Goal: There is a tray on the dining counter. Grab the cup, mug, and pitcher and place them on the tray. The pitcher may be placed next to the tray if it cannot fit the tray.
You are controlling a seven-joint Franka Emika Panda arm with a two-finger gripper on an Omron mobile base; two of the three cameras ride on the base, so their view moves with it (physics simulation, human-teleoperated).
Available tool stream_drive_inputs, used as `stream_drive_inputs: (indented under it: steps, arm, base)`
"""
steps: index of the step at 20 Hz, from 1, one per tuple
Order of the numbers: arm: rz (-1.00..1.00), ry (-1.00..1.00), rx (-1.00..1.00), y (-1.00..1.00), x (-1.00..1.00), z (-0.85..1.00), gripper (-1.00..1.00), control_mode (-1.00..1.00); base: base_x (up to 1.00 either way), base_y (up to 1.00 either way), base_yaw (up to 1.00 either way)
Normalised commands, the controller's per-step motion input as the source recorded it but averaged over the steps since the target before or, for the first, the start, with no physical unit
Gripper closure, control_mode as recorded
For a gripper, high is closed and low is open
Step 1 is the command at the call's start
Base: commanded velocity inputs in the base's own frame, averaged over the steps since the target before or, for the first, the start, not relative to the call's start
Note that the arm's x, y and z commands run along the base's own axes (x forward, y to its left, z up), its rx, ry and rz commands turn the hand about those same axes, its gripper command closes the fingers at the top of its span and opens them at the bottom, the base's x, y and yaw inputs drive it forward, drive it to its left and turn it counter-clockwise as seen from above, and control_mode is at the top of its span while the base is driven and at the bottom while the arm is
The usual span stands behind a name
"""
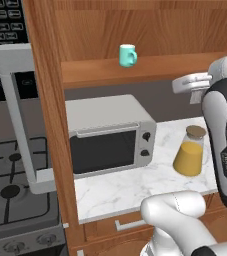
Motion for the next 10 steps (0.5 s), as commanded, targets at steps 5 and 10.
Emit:
stream_drive_inputs:
  steps: [5,10]
  arm:
    - [0.08,0.0,0.0,0.11,0.45,0.0,-1.0,-1.0]
    - [0.06,0.0,0.01,0.11,0.43,0.0,-1.0,-1.0]
  base:
    - [0.0,0.0,0.0]
    - [0.0,0.0,0.0]
